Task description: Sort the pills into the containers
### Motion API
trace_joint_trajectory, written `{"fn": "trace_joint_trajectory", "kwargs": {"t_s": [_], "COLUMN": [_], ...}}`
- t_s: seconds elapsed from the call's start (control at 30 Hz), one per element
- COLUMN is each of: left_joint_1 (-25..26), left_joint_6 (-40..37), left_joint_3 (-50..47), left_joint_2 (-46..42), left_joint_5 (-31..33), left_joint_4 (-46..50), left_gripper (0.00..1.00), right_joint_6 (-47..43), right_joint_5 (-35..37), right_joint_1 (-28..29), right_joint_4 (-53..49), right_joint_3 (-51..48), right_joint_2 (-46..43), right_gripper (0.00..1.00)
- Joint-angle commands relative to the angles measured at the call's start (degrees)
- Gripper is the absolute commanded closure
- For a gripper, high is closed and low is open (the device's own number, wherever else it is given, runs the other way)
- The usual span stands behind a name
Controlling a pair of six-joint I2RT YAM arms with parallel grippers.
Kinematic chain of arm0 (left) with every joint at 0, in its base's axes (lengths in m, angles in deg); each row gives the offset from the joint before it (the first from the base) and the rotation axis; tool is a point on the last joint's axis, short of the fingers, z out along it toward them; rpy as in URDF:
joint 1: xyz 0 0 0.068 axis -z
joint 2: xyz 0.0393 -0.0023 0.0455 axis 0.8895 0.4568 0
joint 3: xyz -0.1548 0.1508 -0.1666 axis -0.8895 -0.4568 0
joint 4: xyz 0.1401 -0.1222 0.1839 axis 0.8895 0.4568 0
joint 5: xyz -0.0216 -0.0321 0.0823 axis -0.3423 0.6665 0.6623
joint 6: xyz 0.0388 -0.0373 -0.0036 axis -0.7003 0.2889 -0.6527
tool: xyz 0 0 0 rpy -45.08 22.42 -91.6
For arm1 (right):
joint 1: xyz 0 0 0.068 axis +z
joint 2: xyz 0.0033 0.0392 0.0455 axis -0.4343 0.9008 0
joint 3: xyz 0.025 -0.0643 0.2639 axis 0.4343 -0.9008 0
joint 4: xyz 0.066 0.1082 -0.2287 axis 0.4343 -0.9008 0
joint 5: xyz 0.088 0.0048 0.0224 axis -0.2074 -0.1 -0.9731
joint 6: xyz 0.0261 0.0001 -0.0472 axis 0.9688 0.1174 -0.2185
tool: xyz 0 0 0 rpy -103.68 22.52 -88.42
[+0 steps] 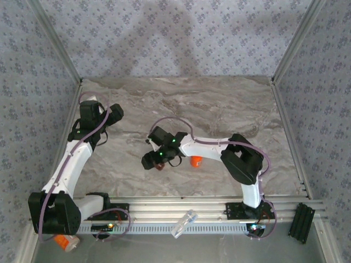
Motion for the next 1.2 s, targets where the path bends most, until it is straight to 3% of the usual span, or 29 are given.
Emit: {"fn": "trace_joint_trajectory", "kwargs": {"t_s": [0.0,0.27,0.4,0.67,1.17], "left_joint_1": [-0.36,-0.43,-0.36,-0.40,-0.38], "left_joint_6": [0.91,0.66,0.66,0.83,1.12], "left_joint_3": [-0.25,-0.43,-0.35,-0.13,0.04], "left_joint_2": [0.35,-0.08,-0.08,0.22,0.53], "left_joint_5": [-0.60,-0.18,-0.10,-0.08,-0.22], "left_joint_4": [-0.06,0.34,0.38,0.24,0.09], "left_gripper": [0.00,0.00,0.00,0.00,0.00], "right_joint_6": [0.45,-6.67,-13.24,-19.05,-21.79], "right_joint_5": [0.39,13.94,16.67,15.21,7.21], "right_joint_1": [1.11,3.11,4.19,3.37,-1.33], "right_joint_4": [-1.54,-9.59,-10.92,-9.44,-6.83], "right_joint_3": [-0.68,2.03,1.82,-0.08,-1.92], "right_joint_2": [-1.08,-1.17,-1.23,-4.79,-0.53], "right_gripper": [0.15,0.12,0.12,0.11,0.11]}}
